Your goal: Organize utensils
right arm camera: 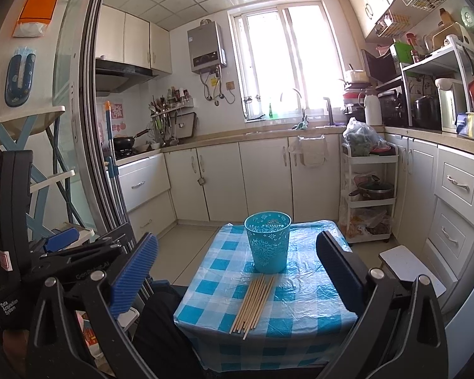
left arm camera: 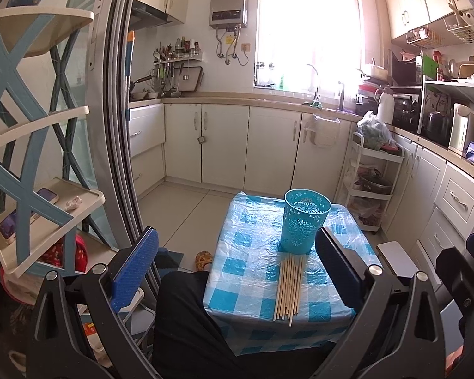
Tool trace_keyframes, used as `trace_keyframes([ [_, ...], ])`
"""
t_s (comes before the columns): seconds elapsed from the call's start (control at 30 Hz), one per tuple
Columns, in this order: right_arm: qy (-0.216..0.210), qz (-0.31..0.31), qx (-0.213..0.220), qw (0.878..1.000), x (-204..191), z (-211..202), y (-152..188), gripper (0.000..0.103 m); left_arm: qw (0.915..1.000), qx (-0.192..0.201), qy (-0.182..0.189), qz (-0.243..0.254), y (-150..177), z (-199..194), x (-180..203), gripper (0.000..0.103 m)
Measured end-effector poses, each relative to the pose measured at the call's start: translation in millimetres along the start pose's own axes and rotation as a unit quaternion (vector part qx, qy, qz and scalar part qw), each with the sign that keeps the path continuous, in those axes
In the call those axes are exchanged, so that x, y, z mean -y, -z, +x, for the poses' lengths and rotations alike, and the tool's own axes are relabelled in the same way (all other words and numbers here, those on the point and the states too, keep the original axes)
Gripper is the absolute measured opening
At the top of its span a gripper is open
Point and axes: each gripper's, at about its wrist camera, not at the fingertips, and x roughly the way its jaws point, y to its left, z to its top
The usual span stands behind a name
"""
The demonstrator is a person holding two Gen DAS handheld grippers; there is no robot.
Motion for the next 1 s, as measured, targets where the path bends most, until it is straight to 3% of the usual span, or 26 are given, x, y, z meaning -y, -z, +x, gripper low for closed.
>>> trace_keyframes([
  [0.13, 0.009, -0.01, -0.038, 0.999, 4.7, 27.3, 4.9, 0.096, 0.9995, -0.03, 0.007, 0.003, 2.0, 28.3, 1.0, 0.095],
  [0.37, 0.03, 0.013, -0.154, 0.988, 41.7, 105.9, 30.3, 0.096, 0.9929, -0.113, 0.039, 0.003, 20.9, 117.0, 8.7, 0.095],
  [0.57, 0.046, 0.035, -0.201, 0.978, 81.9, 175.1, 67.7, 0.094, 0.983, -0.177, 0.034, 0.034, 46.5, 195.2, 26.7, 0.095],
  [0.63, 0.054, 0.036, -0.221, 0.973, 95.3, 195.7, 80.1, 0.079, 0.98, -0.192, 0.033, 0.041, 54.1, 214.6, 31.1, 0.095],
  [1.0, 0.03, 0.073, -0.305, 0.949, 100.9, 284.8, 129.7, 0.048, 0.9611, -0.27, 0.027, 0.052, 88.7, 302.5, 42.0, 0.095],
])
